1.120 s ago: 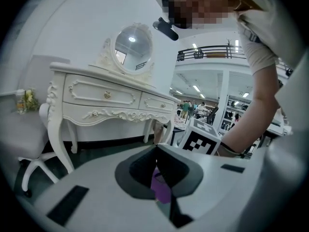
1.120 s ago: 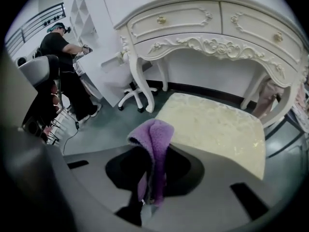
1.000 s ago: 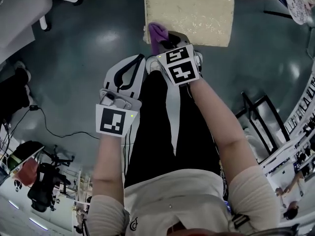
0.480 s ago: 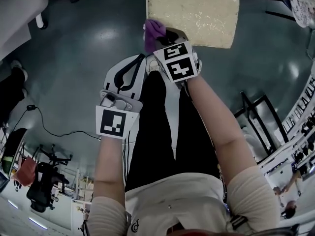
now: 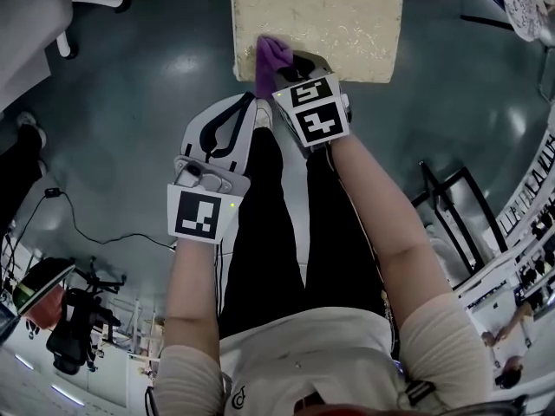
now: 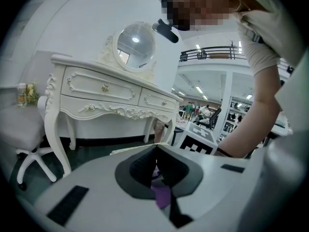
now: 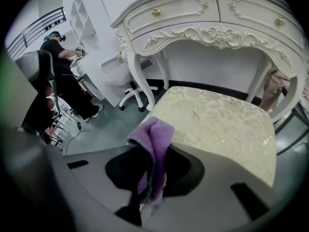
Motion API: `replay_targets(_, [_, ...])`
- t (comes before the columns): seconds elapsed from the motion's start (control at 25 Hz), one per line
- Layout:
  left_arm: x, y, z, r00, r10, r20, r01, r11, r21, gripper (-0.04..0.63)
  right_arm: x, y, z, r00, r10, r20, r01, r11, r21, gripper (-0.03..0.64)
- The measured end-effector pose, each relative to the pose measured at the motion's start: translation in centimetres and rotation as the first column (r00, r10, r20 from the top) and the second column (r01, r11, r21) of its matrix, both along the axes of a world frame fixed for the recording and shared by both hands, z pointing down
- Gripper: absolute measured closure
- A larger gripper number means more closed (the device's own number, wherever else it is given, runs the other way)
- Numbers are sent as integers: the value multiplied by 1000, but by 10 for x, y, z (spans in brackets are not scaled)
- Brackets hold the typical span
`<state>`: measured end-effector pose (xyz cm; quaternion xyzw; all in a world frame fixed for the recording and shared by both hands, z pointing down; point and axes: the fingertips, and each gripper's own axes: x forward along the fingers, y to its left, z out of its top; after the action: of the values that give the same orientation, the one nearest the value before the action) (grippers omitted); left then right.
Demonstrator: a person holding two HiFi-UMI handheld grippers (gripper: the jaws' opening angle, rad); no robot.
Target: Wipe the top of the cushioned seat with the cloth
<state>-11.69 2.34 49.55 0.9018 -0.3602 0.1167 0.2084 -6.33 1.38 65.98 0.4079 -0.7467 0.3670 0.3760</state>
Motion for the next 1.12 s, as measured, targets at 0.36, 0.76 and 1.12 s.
replay_targets(0.36, [42,10,4,1000,-4,16,4,1000,-4,583,59,10,4,1000,10,-14,-10,1000,1,534])
replay_targets(0.76, [103,14,5,1000,20,4,-20,1000,-9,583,136,21,6,999,28,-41,-28,1000,-12,534])
replay_targets(1.12, [148,16,4,1000,16,13,-16,1000,-4,583,203,31,7,997,45,-56,-46,999,-14,532])
